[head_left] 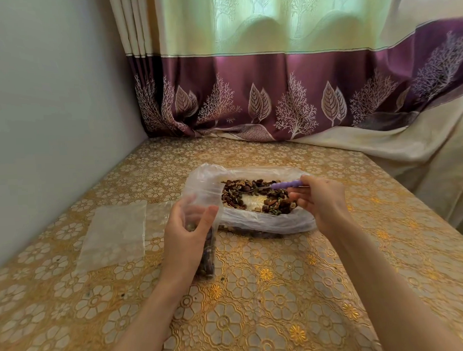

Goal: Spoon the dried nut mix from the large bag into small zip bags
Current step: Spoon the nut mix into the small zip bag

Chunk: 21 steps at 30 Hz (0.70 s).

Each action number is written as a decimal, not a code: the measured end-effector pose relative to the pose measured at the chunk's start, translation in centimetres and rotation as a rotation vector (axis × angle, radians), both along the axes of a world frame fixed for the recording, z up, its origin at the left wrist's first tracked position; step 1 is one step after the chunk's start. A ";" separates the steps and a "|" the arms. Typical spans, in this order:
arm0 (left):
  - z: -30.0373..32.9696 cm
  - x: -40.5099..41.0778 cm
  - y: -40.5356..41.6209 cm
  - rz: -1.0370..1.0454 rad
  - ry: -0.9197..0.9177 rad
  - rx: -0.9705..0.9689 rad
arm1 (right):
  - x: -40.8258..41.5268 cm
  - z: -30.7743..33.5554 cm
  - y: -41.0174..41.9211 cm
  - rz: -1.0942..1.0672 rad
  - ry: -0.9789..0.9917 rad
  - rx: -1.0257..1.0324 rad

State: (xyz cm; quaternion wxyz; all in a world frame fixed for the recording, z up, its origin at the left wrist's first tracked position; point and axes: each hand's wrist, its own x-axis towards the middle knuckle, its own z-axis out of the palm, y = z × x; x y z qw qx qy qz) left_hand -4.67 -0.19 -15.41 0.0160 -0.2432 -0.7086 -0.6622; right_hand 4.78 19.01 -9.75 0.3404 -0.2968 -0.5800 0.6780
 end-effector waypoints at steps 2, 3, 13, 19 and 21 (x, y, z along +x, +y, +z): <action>0.0 0.0 0.0 0.002 0.008 -0.002 | 0.2 0.6 -0.1 -0.016 0.033 0.015; 0.0 0.0 0.0 0.002 0.010 -0.001 | 0.4 1.0 -0.2 -0.020 0.055 0.023; 0.1 -0.1 0.1 -0.003 0.004 0.016 | 1.3 4.6 -2.1 0.139 0.162 0.100; 0.2 0.0 0.1 -0.019 -0.047 0.050 | 1.2 5.0 -3.7 0.336 0.157 0.207; 0.3 0.0 0.1 -0.016 -0.056 0.057 | 1.3 5.0 -3.9 0.356 0.171 0.294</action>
